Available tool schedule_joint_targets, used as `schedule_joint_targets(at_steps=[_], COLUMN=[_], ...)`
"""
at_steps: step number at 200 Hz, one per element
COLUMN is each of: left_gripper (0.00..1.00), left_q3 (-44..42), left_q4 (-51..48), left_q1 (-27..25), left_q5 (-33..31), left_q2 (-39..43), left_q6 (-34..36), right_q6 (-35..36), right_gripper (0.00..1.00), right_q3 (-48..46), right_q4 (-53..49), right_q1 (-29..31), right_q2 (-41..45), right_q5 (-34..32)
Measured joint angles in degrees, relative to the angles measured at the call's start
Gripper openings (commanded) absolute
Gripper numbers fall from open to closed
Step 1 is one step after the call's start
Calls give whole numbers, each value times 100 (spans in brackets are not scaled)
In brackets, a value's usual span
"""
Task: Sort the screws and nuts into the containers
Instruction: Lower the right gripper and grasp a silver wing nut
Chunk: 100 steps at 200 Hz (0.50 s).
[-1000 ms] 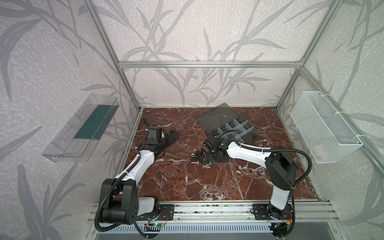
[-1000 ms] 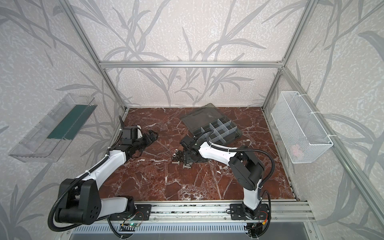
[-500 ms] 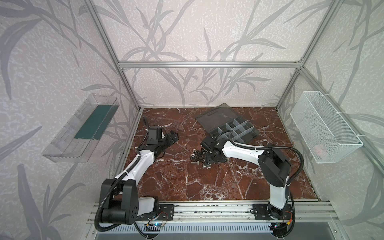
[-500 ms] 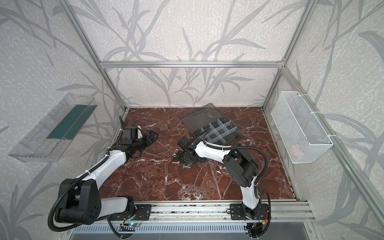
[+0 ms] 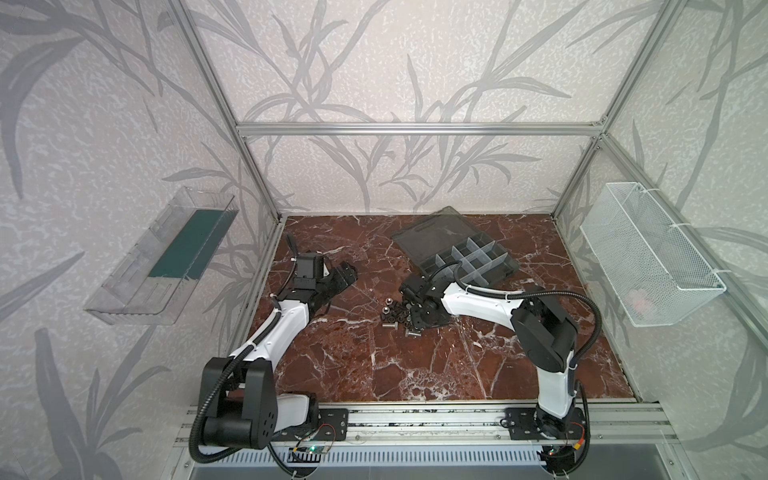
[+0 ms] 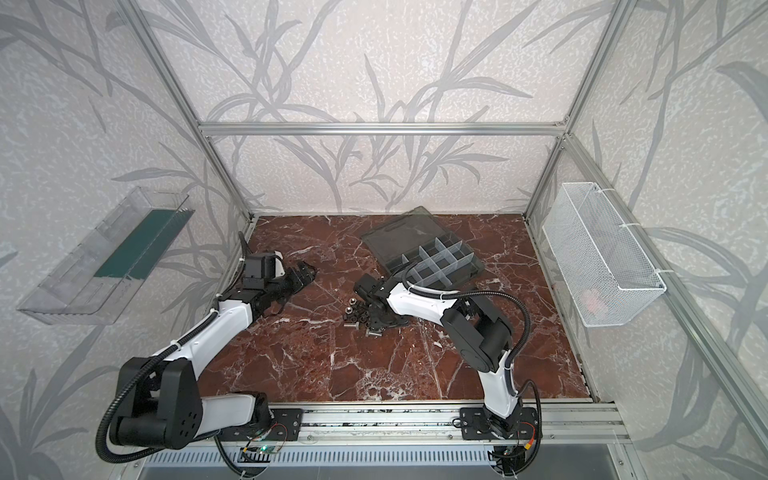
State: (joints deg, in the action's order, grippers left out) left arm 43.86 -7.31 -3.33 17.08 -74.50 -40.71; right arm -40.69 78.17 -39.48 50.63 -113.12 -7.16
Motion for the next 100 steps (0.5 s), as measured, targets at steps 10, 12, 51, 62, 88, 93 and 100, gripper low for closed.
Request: schedule_joint_targets(at_steps=[10,12,51,62,88,93,100], left_gripper=[99,99,99,99,99,99,99], left_q3=[0,0,0,0,0,0,0], left_q4=[0,0,-4,-4,-4,-4,-4], left_q1=[0,0,0,0,0,0,0], left_q5=[-2,-2,-4,-4,-4,-4,-4], left_q2=[0,0,0,0,0,0,0], left_q6=[4,4,17,20,20,20,20], right_q6=[7,7,2,2,0,-2,-2], right_gripper=[58,58,54,52,49,49,47], right_q3=[0,0,0,0,-2,-2,-11], right_q4=[-4,-7,-61,-87,-133,-138,-138], right_q1=[0,0,2,2,4,4,4], right_q2=[-24,-24,-98,-107,-107,-107,-107], right_q5=[13,13,17,17,17,17,17])
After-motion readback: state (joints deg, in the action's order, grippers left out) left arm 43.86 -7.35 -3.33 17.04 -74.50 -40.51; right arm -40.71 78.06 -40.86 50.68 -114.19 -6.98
